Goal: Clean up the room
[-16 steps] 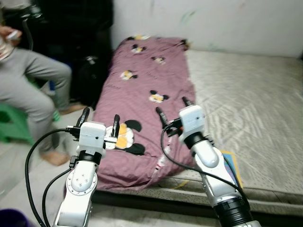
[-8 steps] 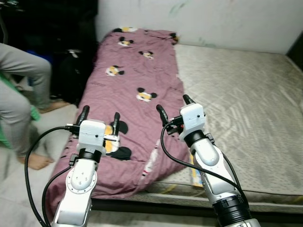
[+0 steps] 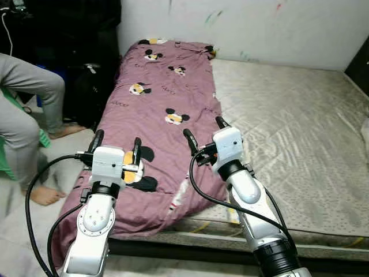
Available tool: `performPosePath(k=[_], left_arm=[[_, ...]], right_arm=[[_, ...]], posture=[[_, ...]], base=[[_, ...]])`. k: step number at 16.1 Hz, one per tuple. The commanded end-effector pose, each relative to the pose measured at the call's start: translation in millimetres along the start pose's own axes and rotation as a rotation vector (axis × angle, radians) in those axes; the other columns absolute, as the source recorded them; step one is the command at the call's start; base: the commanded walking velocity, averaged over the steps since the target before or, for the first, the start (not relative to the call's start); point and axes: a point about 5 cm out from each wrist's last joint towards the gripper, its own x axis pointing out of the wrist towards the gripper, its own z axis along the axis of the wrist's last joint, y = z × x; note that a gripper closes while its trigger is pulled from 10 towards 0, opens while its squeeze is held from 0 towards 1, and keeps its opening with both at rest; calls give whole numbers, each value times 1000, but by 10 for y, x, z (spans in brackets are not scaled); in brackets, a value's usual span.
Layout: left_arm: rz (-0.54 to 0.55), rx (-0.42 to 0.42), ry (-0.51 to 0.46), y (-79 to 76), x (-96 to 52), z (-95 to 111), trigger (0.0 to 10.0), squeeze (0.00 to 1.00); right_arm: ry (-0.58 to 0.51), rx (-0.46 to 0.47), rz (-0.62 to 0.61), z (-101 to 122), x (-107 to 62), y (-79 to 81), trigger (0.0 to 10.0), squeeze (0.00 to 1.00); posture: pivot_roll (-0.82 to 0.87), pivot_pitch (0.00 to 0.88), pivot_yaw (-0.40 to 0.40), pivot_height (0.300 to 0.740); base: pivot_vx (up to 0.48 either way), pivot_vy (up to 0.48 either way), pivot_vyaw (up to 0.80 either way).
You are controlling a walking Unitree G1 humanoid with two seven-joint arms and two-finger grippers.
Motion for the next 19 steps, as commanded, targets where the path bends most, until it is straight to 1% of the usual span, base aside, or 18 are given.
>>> performPosePath(k=[1,12,15,19], left_arm=[[-2,2,-1,-19,1,8,10000,0],[-5,-1,-4,-27,13,11,10000,0],[2,2,-5,0,11,9,10000,0],[1,-1,-6,-25,23,7,10000,0]], right_arm=[[11,-1,-6,-27,-19,-33,10000,0],[10,2,-5,-29,-8,-36,10000,0],[11,2,-6,-37,-3,-40,10000,0],[9,0,0,-37,12,-43,10000,0]], posture=[[-18,54,-73,740],[-17,50,-77,740],[-11,42,-77,740],[-14,36,-81,740]], base=[[0,-364,0],[0,-358,0],[0,-354,0],[0,-305,0]])
